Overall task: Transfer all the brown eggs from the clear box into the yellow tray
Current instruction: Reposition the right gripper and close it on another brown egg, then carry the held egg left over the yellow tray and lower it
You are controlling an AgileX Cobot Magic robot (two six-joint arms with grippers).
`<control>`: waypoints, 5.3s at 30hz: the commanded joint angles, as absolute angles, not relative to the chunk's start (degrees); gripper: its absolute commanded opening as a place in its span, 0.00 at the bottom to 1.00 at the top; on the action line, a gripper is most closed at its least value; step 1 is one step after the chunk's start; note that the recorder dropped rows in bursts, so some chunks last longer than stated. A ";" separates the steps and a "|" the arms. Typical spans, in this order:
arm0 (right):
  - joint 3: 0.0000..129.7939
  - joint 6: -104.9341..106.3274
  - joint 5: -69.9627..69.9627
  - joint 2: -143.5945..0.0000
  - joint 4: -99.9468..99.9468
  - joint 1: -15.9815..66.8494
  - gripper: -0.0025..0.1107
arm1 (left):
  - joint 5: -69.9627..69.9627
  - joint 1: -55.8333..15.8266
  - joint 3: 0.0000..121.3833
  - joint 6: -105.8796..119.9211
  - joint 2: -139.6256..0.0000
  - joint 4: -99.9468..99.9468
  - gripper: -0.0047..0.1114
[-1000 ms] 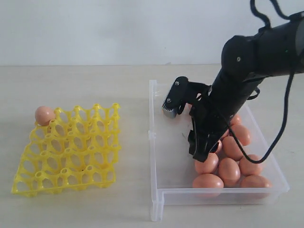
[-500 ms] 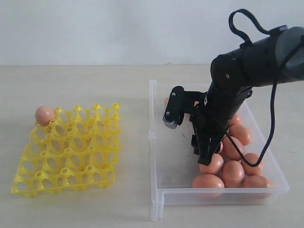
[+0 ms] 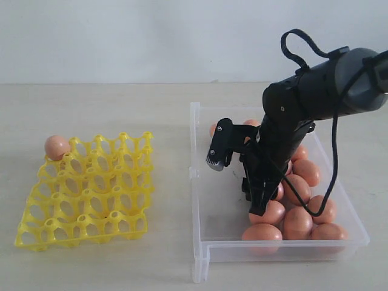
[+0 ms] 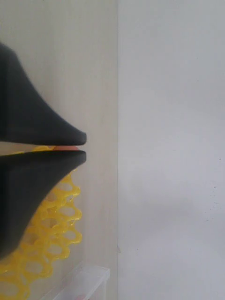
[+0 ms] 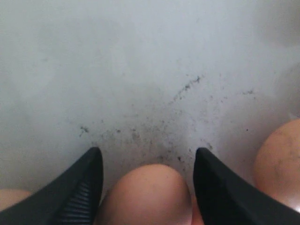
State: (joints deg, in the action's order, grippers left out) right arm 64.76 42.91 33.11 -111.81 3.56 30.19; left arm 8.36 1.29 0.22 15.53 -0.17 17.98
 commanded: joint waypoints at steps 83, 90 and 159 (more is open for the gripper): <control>64.72 -5.91 30.80 -106.70 10.39 29.07 0.43 | 7.53 1.40 0.00 15.55 0.00 18.28 0.07; 64.72 -10.88 32.34 -106.80 9.15 29.07 0.43 | 7.53 1.40 0.00 15.55 0.00 18.28 0.07; 53.69 -17.94 -21.57 -102.97 12.26 29.28 0.02 | 7.53 1.40 0.00 15.55 0.00 18.28 0.07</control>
